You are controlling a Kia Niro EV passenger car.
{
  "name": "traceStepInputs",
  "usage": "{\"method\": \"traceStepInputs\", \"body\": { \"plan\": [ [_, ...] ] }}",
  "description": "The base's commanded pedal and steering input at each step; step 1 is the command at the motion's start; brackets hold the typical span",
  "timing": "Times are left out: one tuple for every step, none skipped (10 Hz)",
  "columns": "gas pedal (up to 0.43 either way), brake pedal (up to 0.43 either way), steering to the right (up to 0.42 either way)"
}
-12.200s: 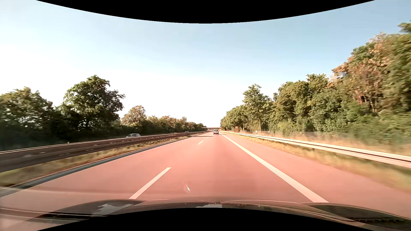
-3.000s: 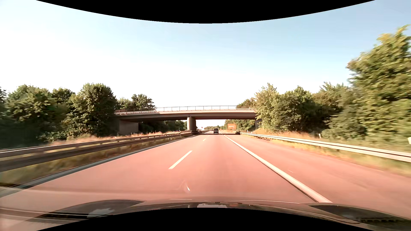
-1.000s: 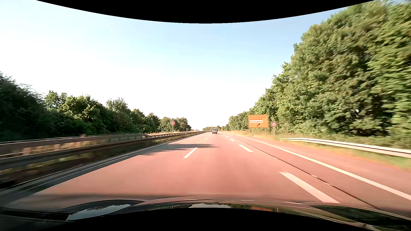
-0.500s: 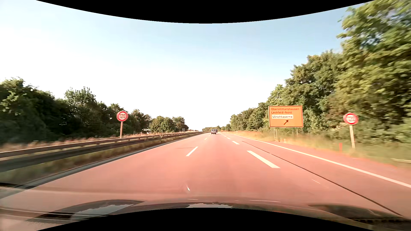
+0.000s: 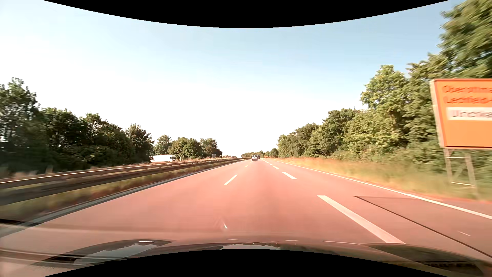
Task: Follow the waypoints while adhering to traffic rules and regulations
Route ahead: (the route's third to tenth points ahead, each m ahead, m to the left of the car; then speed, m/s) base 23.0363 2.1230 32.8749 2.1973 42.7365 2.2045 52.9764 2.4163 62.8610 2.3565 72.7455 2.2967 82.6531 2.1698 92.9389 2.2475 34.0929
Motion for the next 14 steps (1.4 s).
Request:
{"method": "traceStepInputs", "body": {
  "plan": [
    [0.299,0.006,-0.001],
    [0.299,0.006,-0.001],
    [0.299,0.006,-0.002],
    [0.299,0.006,-0.003],
    [0.299,0.006,-0.004],
    [0.311,0.006,-0.003],
    [0.331,0.006,-0.002],
    [0.339,0.006,-0.001],
    [0.350,0.006,-0.001],
    [0.350,0.006,-0.001],
    [0.370,0.006,-0.001],
    [0.370,0.006,-0.001],
    [0.370,0.006,-0.001],
    [0.370,0.006,-0.001]
  ]
}}
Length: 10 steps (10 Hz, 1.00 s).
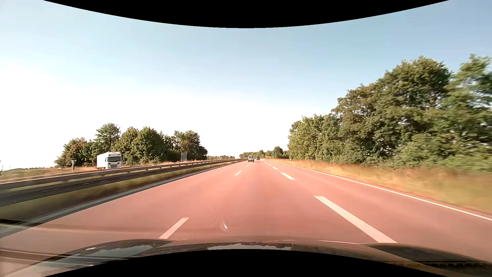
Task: Follow the waypoints while adhering to traffic rules and regulations
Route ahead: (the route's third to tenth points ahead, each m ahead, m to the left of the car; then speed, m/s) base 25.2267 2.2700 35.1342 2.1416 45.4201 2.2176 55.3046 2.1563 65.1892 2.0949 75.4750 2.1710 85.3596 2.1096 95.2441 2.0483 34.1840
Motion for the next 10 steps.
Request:
{"method": "traceStepInputs", "body": {
  "plan": [
    [0.370,0.006,-0.002],
    [0.370,0.006,-0.002],
    [0.370,0.006,-0.002],
    [0.370,0.006,-0.002],
    [0.370,0.006,-0.004],
    [0.370,0.006,-0.004],
    [0.370,0.006,-0.004],
    [0.370,0.006,-0.004],
    [0.370,0.006,-0.004],
    [0.370,0.006,-0.004]
  ]
}}
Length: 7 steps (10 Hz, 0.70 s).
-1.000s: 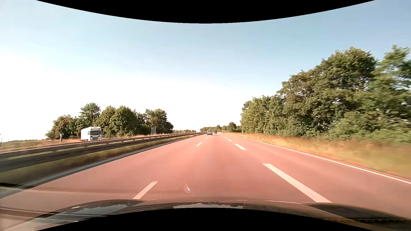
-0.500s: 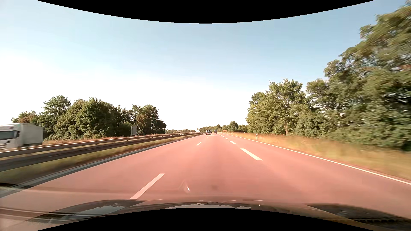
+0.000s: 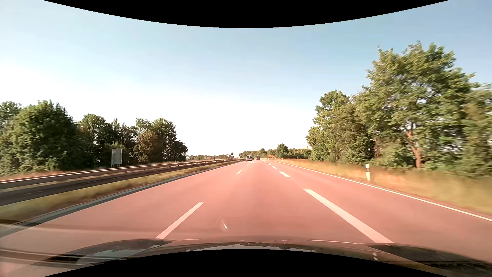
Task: Follow the waypoints while adhering to traffic rules and regulations
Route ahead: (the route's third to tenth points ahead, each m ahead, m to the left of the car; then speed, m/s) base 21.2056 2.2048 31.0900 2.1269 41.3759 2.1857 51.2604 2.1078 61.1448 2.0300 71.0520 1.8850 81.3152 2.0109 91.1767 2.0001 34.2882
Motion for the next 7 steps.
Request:
{"method": "traceStepInputs", "body": {
  "plan": [
    [0.370,0.006,-0.004],
    [0.370,0.006,-0.004],
    [0.370,0.006,-0.003],
    [0.370,0.006,-0.003],
    [0.370,0.006,-0.003],
    [0.370,0.006,-0.003],
    [0.370,0.006,-0.003]
  ]
}}
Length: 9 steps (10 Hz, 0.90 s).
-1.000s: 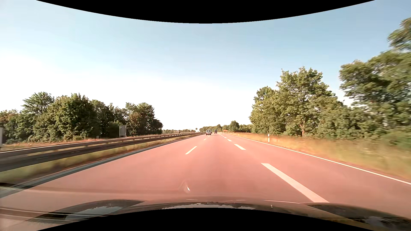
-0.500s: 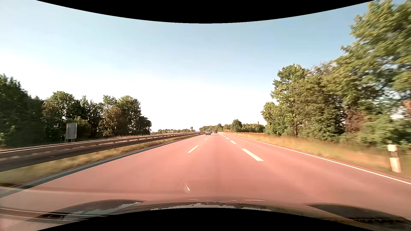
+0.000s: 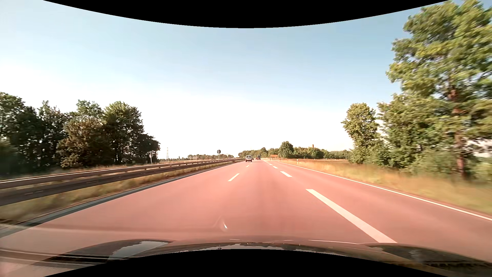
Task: Follow the waypoints while adhering to traffic rules and regulations
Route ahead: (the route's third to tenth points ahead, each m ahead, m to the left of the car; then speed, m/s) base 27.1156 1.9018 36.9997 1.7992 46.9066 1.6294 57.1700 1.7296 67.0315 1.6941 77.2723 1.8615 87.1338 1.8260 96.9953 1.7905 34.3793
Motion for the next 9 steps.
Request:
{"method": "traceStepInputs", "body": {
  "plan": [
    [0.350,0.006,-0.002],
    [0.339,0.006,-0.001],
    [0.319,0.006,-0.001],
    [0.299,0.006,-0.002],
    [0.287,0.006,-0.001],
    [0.260,0.006,-0.001],
    [0.260,0.006,-0.001],
    [0.248,0.006,-0.001],
    [0.240,0.006,0.000]
  ]
}}
